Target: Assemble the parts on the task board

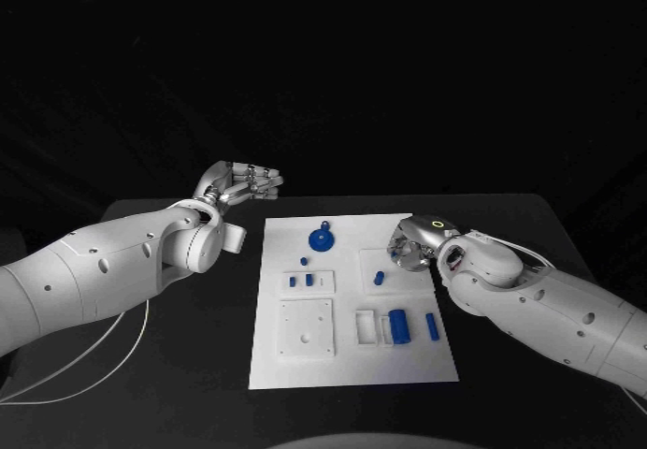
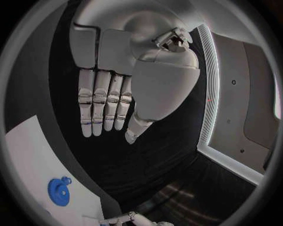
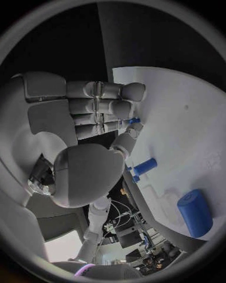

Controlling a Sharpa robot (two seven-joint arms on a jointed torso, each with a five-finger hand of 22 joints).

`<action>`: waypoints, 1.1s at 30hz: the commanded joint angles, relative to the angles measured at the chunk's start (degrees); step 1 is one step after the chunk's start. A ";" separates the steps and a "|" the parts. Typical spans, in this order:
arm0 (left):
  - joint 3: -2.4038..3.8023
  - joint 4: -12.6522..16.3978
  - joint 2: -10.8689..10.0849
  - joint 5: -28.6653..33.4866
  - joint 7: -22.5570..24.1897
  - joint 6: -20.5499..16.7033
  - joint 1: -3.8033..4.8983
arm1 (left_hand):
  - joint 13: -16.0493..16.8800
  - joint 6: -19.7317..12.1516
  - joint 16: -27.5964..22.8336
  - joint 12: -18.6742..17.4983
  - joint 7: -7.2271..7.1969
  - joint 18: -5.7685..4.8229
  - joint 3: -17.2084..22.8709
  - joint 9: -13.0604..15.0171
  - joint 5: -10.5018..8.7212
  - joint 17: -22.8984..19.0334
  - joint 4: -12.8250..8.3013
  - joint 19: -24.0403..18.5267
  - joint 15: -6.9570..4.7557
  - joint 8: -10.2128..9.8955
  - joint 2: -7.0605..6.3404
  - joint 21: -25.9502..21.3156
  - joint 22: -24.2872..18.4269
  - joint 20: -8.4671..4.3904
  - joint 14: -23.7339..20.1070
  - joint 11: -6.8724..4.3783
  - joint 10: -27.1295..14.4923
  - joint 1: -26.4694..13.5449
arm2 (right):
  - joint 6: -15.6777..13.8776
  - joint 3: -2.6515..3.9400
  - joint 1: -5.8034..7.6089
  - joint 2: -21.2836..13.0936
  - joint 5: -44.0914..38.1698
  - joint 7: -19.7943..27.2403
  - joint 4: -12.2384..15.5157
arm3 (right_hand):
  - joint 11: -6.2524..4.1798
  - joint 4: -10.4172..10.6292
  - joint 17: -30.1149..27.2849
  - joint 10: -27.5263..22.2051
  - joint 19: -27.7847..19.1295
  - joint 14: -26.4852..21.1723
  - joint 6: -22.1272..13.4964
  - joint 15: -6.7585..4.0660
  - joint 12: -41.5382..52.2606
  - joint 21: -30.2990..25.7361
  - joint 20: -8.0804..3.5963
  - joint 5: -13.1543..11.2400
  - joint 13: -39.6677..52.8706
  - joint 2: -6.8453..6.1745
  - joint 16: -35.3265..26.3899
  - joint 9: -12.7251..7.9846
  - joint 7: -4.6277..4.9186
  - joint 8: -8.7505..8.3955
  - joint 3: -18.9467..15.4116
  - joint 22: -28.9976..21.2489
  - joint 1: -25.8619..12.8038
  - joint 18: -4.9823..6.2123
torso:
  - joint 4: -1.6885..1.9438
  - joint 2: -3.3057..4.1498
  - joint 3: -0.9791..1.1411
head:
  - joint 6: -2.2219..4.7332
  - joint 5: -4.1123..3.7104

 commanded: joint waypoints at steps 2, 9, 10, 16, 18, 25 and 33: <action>0.07 -0.09 0.10 0.40 0.44 1.00 0.08 | -0.04 0.27 -0.19 0.01 -0.10 0.30 -0.29 -0.02 -0.23 -0.05 -0.03 0.27 -0.09 -0.21 0.38 0.23 -0.04 -0.08 -0.44 -0.04 -0.31 0.01 | -1.44 -0.15 -0.24 0.21 -2.02 -1.24 0.18 | -0.49 -0.39 0.21 0.96 2.06 0.04 0.46 -0.65 -0.07 0.13 -0.46 -0.19 0.12 0.94 -0.41 0.44 0.01 0.14 0.42 0.14 0.07 -0.23 | 0.01 -0.01 -0.02 | -0.06 -0.05; 0.07 -0.66 0.21 0.41 0.37 1.20 0.08 | -0.04 0.42 -0.19 0.00 -0.12 0.31 -0.32 -0.03 -0.23 -0.05 -0.08 0.28 -0.07 -0.22 0.48 0.27 -0.35 -0.07 -0.50 0.01 -0.51 0.07 | -4.05 -0.15 -0.26 0.25 -2.85 -2.60 0.35 | -0.62 -0.86 0.50 1.40 2.22 0.39 0.82 -0.91 -0.05 0.72 -0.72 -0.13 0.13 0.77 -0.74 0.82 -0.12 0.13 1.05 0.53 -0.34 -0.29 | 0.02 -0.03 -0.01 | -0.08 -0.07; 0.07 -0.78 0.23 0.42 0.35 1.24 0.08 | -0.04 0.42 -0.19 0.00 -0.12 0.31 -0.32 -0.03 -0.23 -0.05 -0.08 0.28 -0.07 -0.22 0.48 0.27 -0.35 -0.07 -0.50 0.01 -0.51 0.07 | -4.21 -0.15 -0.26 0.21 -2.88 -2.67 0.42 | -0.63 -0.88 0.54 1.43 2.23 0.44 0.84 -0.92 -0.05 0.75 -0.73 -0.12 0.14 0.71 -0.77 0.86 -0.13 0.13 1.15 0.56 -0.41 -0.29 | 0.02 -0.04 -0.02 | -0.09 -0.08; 0.07 -1.80 0.39 0.46 0.29 1.48 0.09 | -0.03 0.43 -0.19 0.01 -0.13 0.31 -0.37 -0.03 -0.25 -0.05 -0.10 0.30 -0.06 -0.22 0.49 0.28 -0.46 -0.05 -0.52 0.05 -0.62 0.06 | -4.92 -0.09 -0.25 -0.59 -2.11 -2.17 1.82 | -0.73 -0.84 0.70 1.80 2.23 0.63 1.13 -1.00 -0.04 1.03 -0.77 1.12 0.15 0.03 -1.11 1.24 -0.25 0.13 1.98 0.70 -0.94 -0.26 | -0.02 -0.11 -0.02 | -0.09 0.02; 0.07 -2.21 0.47 0.49 0.29 1.53 0.09 | -0.03 0.41 -0.18 0.02 -0.12 0.32 -0.41 -0.03 -0.24 -0.04 -0.08 0.31 -0.06 -0.23 0.55 0.30 -0.60 -0.04 -0.52 0.06 -0.68 0.06 | -5.07 0.13 -0.24 -0.95 -1.59 -1.86 2.54 | -0.75 -0.76 0.74 1.88 2.24 0.70 1.22 -1.02 -0.06 1.13 -0.80 1.60 0.14 -0.13 -1.16 1.33 -0.28 0.12 2.08 0.76 -1.01 -0.26 | -0.04 -0.12 -0.03 | -0.03 -0.06; 0.07 -3.38 0.71 0.69 0.26 1.57 0.09 | -0.04 0.41 -0.20 0.01 -0.12 0.32 -0.44 -0.03 -0.23 -0.04 -0.05 0.30 -0.03 -0.23 0.61 0.30 -0.76 -0.02 -0.57 0.09 -0.79 0.07 | -5.24 2.09 -0.23 -2.34 2.11 -0.87 5.57 | -0.78 -0.63 0.84 2.02 2.28 0.81 1.33 -1.06 -0.08 1.48 -0.83 2.91 0.13 -0.36 -1.28 1.50 -0.32 0.12 1.99 0.89 -1.21 -0.27 | 0.02 -0.16 -0.06 | -0.09 -0.20; 0.06 -3.83 0.96 0.97 0.26 1.41 0.09 | -0.04 0.09 -0.19 0.01 -0.09 0.35 -0.49 -0.05 -0.20 -0.04 -0.11 0.30 -0.01 -0.25 0.58 0.32 -0.98 0.00 -0.63 0.13 -0.86 0.14 | -5.92 3.53 -0.37 -3.76 9.66 1.71 9.73 | -0.71 -0.95 0.89 1.74 2.24 0.79 1.01 -1.01 -0.12 1.28 -0.78 4.54 0.12 0.33 -1.65 1.69 -0.25 0.11 0.45 0.69 -1.19 -0.24 | -0.19 -0.39 -0.31 | -0.30 0.08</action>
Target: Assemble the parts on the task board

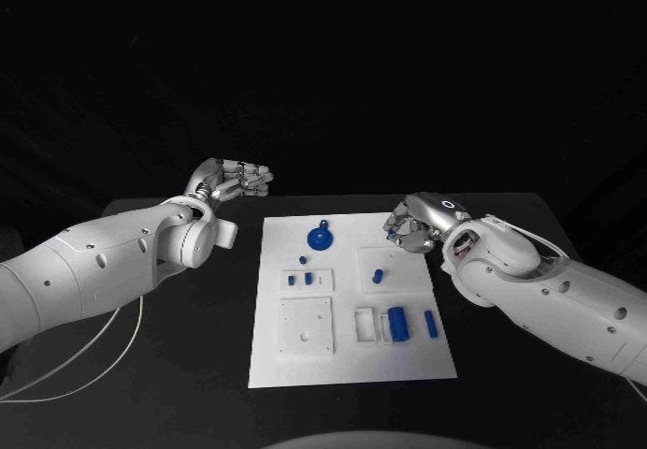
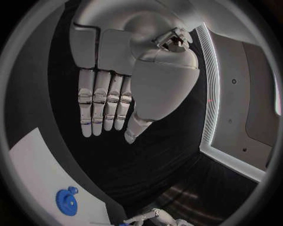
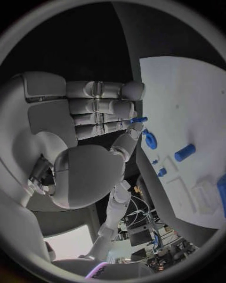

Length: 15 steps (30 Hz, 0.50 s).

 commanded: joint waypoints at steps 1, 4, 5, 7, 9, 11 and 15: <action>0.05 -0.08 0.41 0.66 0.33 0.70 0.08 | -0.04 0.09 -0.19 0.01 -0.08 0.36 -0.34 -0.04 -0.21 -0.04 0.07 0.32 -0.01 -0.24 0.60 0.33 -0.07 0.00 -0.21 0.12 -0.45 0.13 | -1.03 0.17 -0.40 -0.23 6.50 2.86 2.07 | -0.81 -0.08 0.08 0.83 2.35 0.13 0.05 -0.04 0.15 -0.24 -0.26 0.07 -0.03 0.73 -0.15 0.11 0.06 0.28 -0.53 -0.16 -0.30 1.04 | -0.15 -0.31 -0.16 | -0.08 0.38; 0.04 -0.26 0.74 0.71 0.28 0.74 0.07 | -0.04 0.11 -0.19 0.01 -0.06 0.36 -0.34 -0.03 -0.22 -0.04 0.09 0.33 -0.02 -0.22 0.63 0.33 -0.10 0.01 -0.20 0.11 -0.44 0.11 | -1.35 0.29 -1.32 -0.42 7.72 3.54 4.15 | -0.81 -0.08 0.08 0.83 2.35 0.13 0.05 -0.04 0.15 -0.23 -0.26 0.07 -0.03 0.73 -0.15 0.11 0.06 0.28 -0.53 -0.16 -0.30 1.04 | -0.06 -0.59 -0.27 | -0.15 0.79; 0.04 -0.31 0.84 0.72 0.26 0.76 0.06 | -0.04 0.11 -0.19 0.01 -0.06 0.36 -0.34 -0.03 -0.22 -0.04 0.09 0.33 -0.02 -0.22 0.63 0.33 -0.10 0.01 -0.20 0.11 -0.44 0.11 | -1.42 0.31 -1.65 -0.41 7.96 3.72 4.86 | -0.81 -0.09 0.09 0.81 2.36 0.14 0.03 -0.03 0.15 -0.28 -0.26 0.05 -0.03 0.78 -0.17 0.13 0.07 0.28 -0.58 -0.19 -0.30 1.04 | -0.03 -0.69 -0.32 | -0.12 0.86; 0.01 -0.42 1.02 0.77 0.19 0.74 0.05 | -0.04 0.11 -0.19 0.01 -0.06 0.36 -0.34 -0.03 -0.22 -0.04 0.09 0.33 -0.02 -0.22 0.63 0.33 -0.10 0.01 -0.20 0.11 -0.44 0.11 | -1.45 0.34 -2.24 -0.32 8.05 3.97 6.00 | -0.80 -0.13 0.10 0.78 2.35 0.14 -0.02 -0.03 0.15 -0.39 -0.26 -0.12 -0.03 0.85 -0.22 0.14 0.08 0.28 -0.62 -0.26 -0.26 1.06 | -0.04 -0.92 -0.42 | -0.19 1.00; -0.07 -0.63 1.35 0.84 0.07 0.69 0.04 | -0.04 0.18 -0.18 0.02 -0.05 0.38 -0.36 -0.03 -0.22 -0.04 0.16 0.34 -0.02 -0.22 0.71 0.35 -0.28 0.02 -0.20 0.12 -0.47 0.11 | -1.44 0.36 -3.14 -0.10 7.62 4.16 7.23 | -0.80 -0.15 0.10 0.76 2.36 0.14 -0.03 -0.02 0.15 -0.34 -0.23 -0.52 -0.03 0.95 -0.26 0.15 0.09 0.28 -0.70 -0.28 -0.21 1.03 | -0.05 -1.29 -0.64 | -0.33 1.38; -0.16 -0.74 1.59 0.87 0.04 0.66 0.02 | -0.04 0.19 -0.18 0.02 -0.05 0.38 -0.37 -0.03 -0.22 -0.04 0.18 0.35 -0.02 -0.21 0.71 0.36 -0.29 0.01 -0.18 0.12 -0.46 0.10 | -1.49 0.37 -3.84 0.24 6.94 4.26 7.85 | -0.79 -0.16 0.10 0.75 2.37 0.14 -0.04 -0.01 0.15 -0.29 -0.23 -0.65 -0.03 0.98 -0.27 0.16 0.09 0.28 -0.70 -0.27 -0.17 1.01 | 0.00 -1.52 -0.78 | -0.56 1.90; -0.35 -1.32 2.24 0.66 -0.02 0.74 0.00 | -0.04 0.10 -0.22 0.01 -0.02 0.38 -0.34 -0.04 -0.19 -0.08 0.20 0.33 0.02 -0.24 0.73 0.35 -0.46 0.03 -0.34 0.13 -0.48 0.24 | -1.47 0.25 -4.97 1.44 6.18 4.46 7.73 | -0.79 -0.17 0.11 0.75 2.37 0.15 -0.03 -0.01 0.15 -0.26 -0.23 -0.77 -0.03 1.00 -0.28 0.17 0.10 0.28 -0.71 -0.27 -0.15 0.99 | 0.12 -1.92 -1.04 | -1.01 2.11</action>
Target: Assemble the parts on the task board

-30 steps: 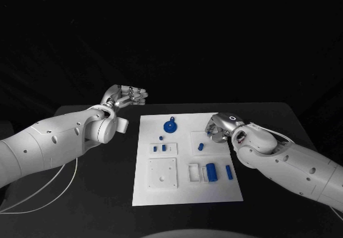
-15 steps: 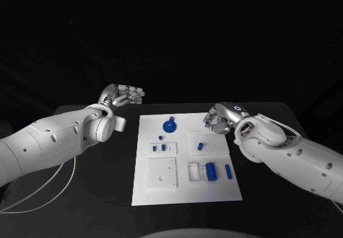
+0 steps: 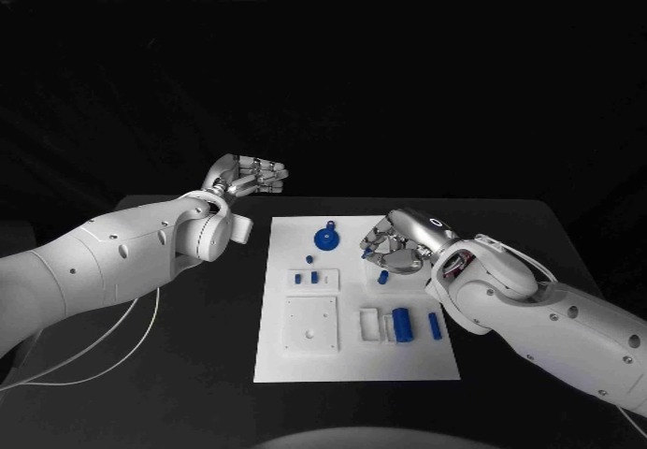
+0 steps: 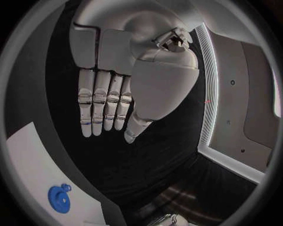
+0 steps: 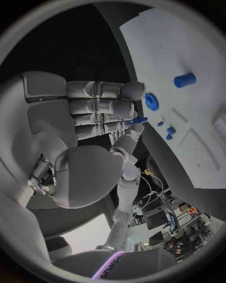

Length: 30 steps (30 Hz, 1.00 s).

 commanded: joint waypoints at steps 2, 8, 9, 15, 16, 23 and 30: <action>-0.19 -0.76 0.88 0.11 0.04 0.84 0.04 | -0.04 0.07 -0.22 0.02 -0.02 0.39 -0.17 -0.04 -0.20 -0.12 0.06 0.31 0.08 -0.24 0.50 0.35 -0.20 0.07 -0.50 -0.03 -0.38 0.06 | -0.41 -0.43 -0.94 1.44 -0.67 1.59 -0.65 | -0.19 -0.12 0.06 -0.09 2.34 0.08 -0.03 -0.07 0.40 -0.21 -0.24 -0.38 0.12 0.77 -0.31 0.10 0.09 0.19 -0.32 -0.10 0.36 0.94 | 0.16 -0.76 -0.40 | -0.77 0.95; -0.40 -1.93 2.11 -0.10 -0.15 1.13 0.05 | -0.04 0.14 -0.21 0.01 -0.03 0.46 -0.15 -0.03 -0.19 -0.15 0.15 0.31 0.09 -0.22 0.55 0.36 -0.35 0.10 -0.56 -0.03 -0.40 0.21 | -0.87 -1.71 -2.36 4.00 -3.04 1.49 -1.89 | -0.17 -0.17 0.08 -0.13 2.36 0.10 -0.04 -0.07 0.39 -0.18 -0.26 -0.32 0.11 0.78 -0.33 0.10 0.09 0.19 -0.29 -0.10 0.40 0.94 | 0.14 -1.14 -0.54 | -1.80 3.33; -0.43 -2.08 2.26 -0.11 -0.20 1.17 0.05 | -0.05 0.16 -0.20 0.01 -0.03 0.46 -0.15 -0.03 -0.18 -0.14 0.18 0.31 0.09 -0.22 0.56 0.37 -0.36 0.11 -0.55 -0.03 -0.39 0.20 | -0.95 -1.93 -2.54 4.35 -3.56 1.40 -2.01 | -0.17 -0.17 0.08 -0.13 2.36 0.10 -0.04 -0.07 0.39 -0.18 -0.26 -0.32 0.11 0.78 -0.33 0.10 0.09 0.19 -0.29 -0.10 0.40 0.94 | 0.12 -1.14 -0.54 | -1.87 3.58; -0.67 -2.46 2.88 -0.17 -0.40 1.36 0.05 | -0.05 0.19 -0.20 0.01 -0.03 0.46 -0.16 -0.03 -0.18 -0.14 0.21 0.32 0.08 -0.21 0.57 0.38 -0.38 0.11 -0.54 -0.04 -0.37 0.19 | -0.04 -3.83 -3.20 6.52 -6.32 0.15 -3.40 | -0.13 -0.25 0.10 -0.25 2.33 0.08 -0.11 -0.03 0.37 -0.44 -0.22 -0.79 0.10 0.83 -0.37 0.05 0.12 0.18 -0.12 -0.20 0.35 0.97 | 0.19 -0.97 -0.51 | -1.31 4.25; -0.69 -2.49 2.96 -0.33 -0.41 1.37 0.05 | -0.05 0.19 -0.20 0.01 -0.03 0.46 -0.16 -0.03 -0.18 -0.14 0.21 0.32 0.08 -0.21 0.57 0.38 -0.38 0.11 -0.54 -0.04 -0.37 0.19 | 0.03 -4.18 -3.25 6.85 -6.65 0.02 -3.68 | -0.12 -0.25 0.10 -0.24 2.33 0.09 -0.10 -0.02 0.38 -0.48 -0.22 -0.65 0.10 0.82 -0.37 0.05 0.13 0.19 -0.13 -0.22 0.32 0.98 | 0.22 -0.96 -0.53 | -1.31 4.48; -0.74 -2.42 3.21 -2.22 -0.36 1.61 0.04 | -0.05 0.31 -0.22 0.00 -0.08 0.51 0.03 -0.01 0.21 -0.17 0.27 0.30 0.10 -0.20 0.74 0.40 -0.59 0.11 -0.64 -0.02 -0.44 0.53 | -0.23 -5.91 -3.56 8.76 -8.09 -0.69 -5.19 | -0.12 -0.36 0.12 -0.25 2.35 0.08 -0.12 -0.02 0.38 -0.51 -0.21 -0.83 0.10 0.91 -0.38 0.01 0.14 0.18 -0.14 -0.25 0.31 1.01 | 0.27 -0.90 -0.57 | -2.03 6.00; -0.76 -2.38 3.46 -2.68 -0.49 1.74 0.04 | -0.05 0.17 -0.21 0.00 -0.02 0.54 0.25 -0.03 0.44 -0.17 0.16 0.27 0.12 -0.23 0.75 0.45 -0.74 0.12 -0.71 0.01 -0.57 0.72 | 0.04 -7.31 -3.77 9.64 -9.36 -1.44 -6.32 | -0.10 -0.54 0.15 -0.33 2.34 0.06 -0.12 0.00 0.37 -0.46 -0.18 -1.26 0.09 1.04 -0.37 -0.05 0.14 0.19 -0.23 -0.26 0.32 1.01 | 0.46 -0.95 -0.63 | -2.62 6.53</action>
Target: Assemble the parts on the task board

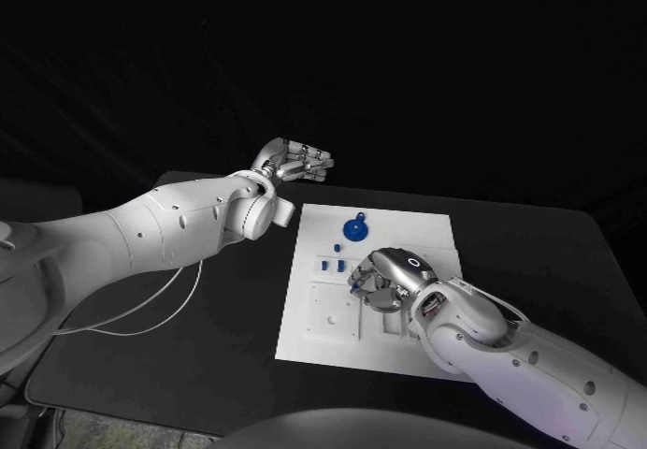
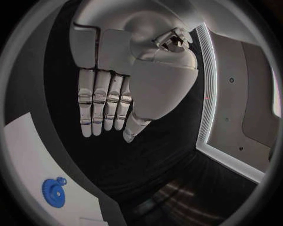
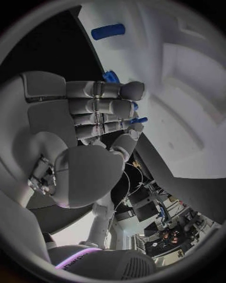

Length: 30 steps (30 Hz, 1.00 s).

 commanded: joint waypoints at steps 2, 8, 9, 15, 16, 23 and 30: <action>0.03 0.17 0.25 -1.20 0.12 1.02 0.06 | -0.05 0.17 -0.21 0.00 -0.02 0.54 0.25 -0.03 0.37 -0.05 0.16 0.27 -0.10 -0.23 0.38 0.22 -0.08 0.12 -0.49 0.01 -0.57 0.34 | 0.61 -0.89 -0.10 0.23 -2.60 -0.93 -0.56 | -0.12 -0.43 0.09 -0.26 2.34 0.06 -0.09 -0.02 0.12 -0.16 -0.20 -0.42 0.05 0.66 -0.36 -0.09 0.14 0.23 -0.11 -0.03 -0.12 1.02 | 0.11 -0.01 -0.10 | -0.39 0.35; 0.03 0.02 0.47 -1.28 -0.06 0.96 0.06 | -0.05 0.11 -0.22 0.00 0.02 0.54 0.38 -0.03 0.46 -0.06 0.19 0.19 -0.07 -0.23 0.30 0.25 -0.20 0.15 -0.60 0.05 -0.64 0.29 | 1.40 -1.72 -0.12 0.53 -2.67 -0.74 -0.82 | -0.12 -0.44 0.10 -0.26 2.34 0.06 -0.09 -0.02 0.12 -0.16 -0.21 -0.46 0.05 0.68 -0.36 -0.10 0.15 0.22 -0.12 -0.03 -0.12 1.02 | 0.00 0.04 -0.03 | -0.83 0.92; 0.03 -0.03 0.50 -1.26 -0.07 0.94 0.06 | -0.05 0.11 -0.22 0.00 0.02 0.54 0.38 -0.03 0.46 -0.06 0.19 0.19 -0.07 -0.23 0.30 0.25 -0.20 0.15 -0.60 0.05 -0.64 0.29 | 1.49 -1.80 -0.12 0.54 -2.67 -0.72 -0.82 | -0.12 -0.44 0.10 -0.26 2.34 0.06 -0.09 -0.02 0.12 -0.16 -0.21 -0.46 0.05 0.68 -0.36 -0.10 0.15 0.22 -0.12 -0.03 -0.12 1.02 | 0.02 0.02 -0.02 | -0.90 0.97; 0.04 -0.15 0.57 -1.06 -0.17 1.08 0.06 | -0.05 0.12 -0.21 0.01 0.01 0.54 0.48 -0.02 0.50 -0.05 0.19 0.16 -0.06 -0.22 0.33 0.27 -0.27 0.17 -0.62 0.05 -0.65 0.28 | 1.52 -2.06 -0.13 0.61 -2.78 -0.65 -0.86 | -0.11 -0.56 0.10 -0.28 2.33 0.04 -0.07 -0.02 0.11 -0.14 -0.20 -0.47 0.05 0.75 -0.37 -0.15 0.15 0.23 -0.19 -0.03 -0.15 1.01 | 0.10 0.01 -0.04 | -1.15 1.05; 0.04 -0.15 0.56 -1.03 -0.19 1.13 0.06 | -0.05 0.12 -0.21 0.01 0.01 0.54 0.49 -0.02 0.50 -0.05 0.19 0.16 -0.06 -0.21 0.34 0.27 -0.28 0.17 -0.63 0.05 -0.65 0.28 | 1.46 -2.10 -0.13 0.64 -2.81 -0.63 -0.88 | -0.11 -0.56 0.10 -0.28 2.33 0.04 -0.07 -0.02 0.11 -0.14 -0.20 -0.47 0.05 0.75 -0.37 -0.15 0.15 0.23 -0.19 -0.03 -0.15 1.01 | 0.10 0.01 -0.04 | -1.15 1.05; 0.04 -0.13 0.55 -0.97 -0.24 1.27 0.06 | -0.05 0.10 -0.21 0.01 0.01 0.56 0.60 -0.02 0.63 -0.05 0.15 0.16 -0.05 -0.22 0.35 0.32 -0.34 0.16 -0.64 0.06 -0.69 0.32 | 1.04 -2.28 -0.13 0.94 -3.03 -0.55 -0.97 | -0.12 -0.73 0.11 -0.22 2.35 0.09 -0.01 -0.03 0.12 -0.17 -0.21 -0.46 0.06 0.84 -0.37 -0.21 0.14 0.24 -0.18 -0.05 -0.18 1.03 | 0.20 0.04 -0.04 | -1.39 1.26; 0.04 -0.15 0.49 -0.96 -0.30 1.36 0.06 | -0.05 0.10 -0.21 0.01 0.01 0.56 0.60 -0.02 0.63 -0.05 0.15 0.16 -0.05 -0.22 0.35 0.32 -0.34 0.16 -0.64 0.06 -0.69 0.32 | 1.15 -2.43 -0.14 1.12 -2.99 -0.44 -0.97 | -0.12 -0.73 0.11 -0.22 2.35 0.09 -0.01 -0.03 0.12 -0.17 -0.21 -0.46 0.06 0.84 -0.37 -0.21 0.14 0.24 -0.18 -0.05 -0.18 1.03 | 0.22 0.03 -0.07 | -1.58 1.47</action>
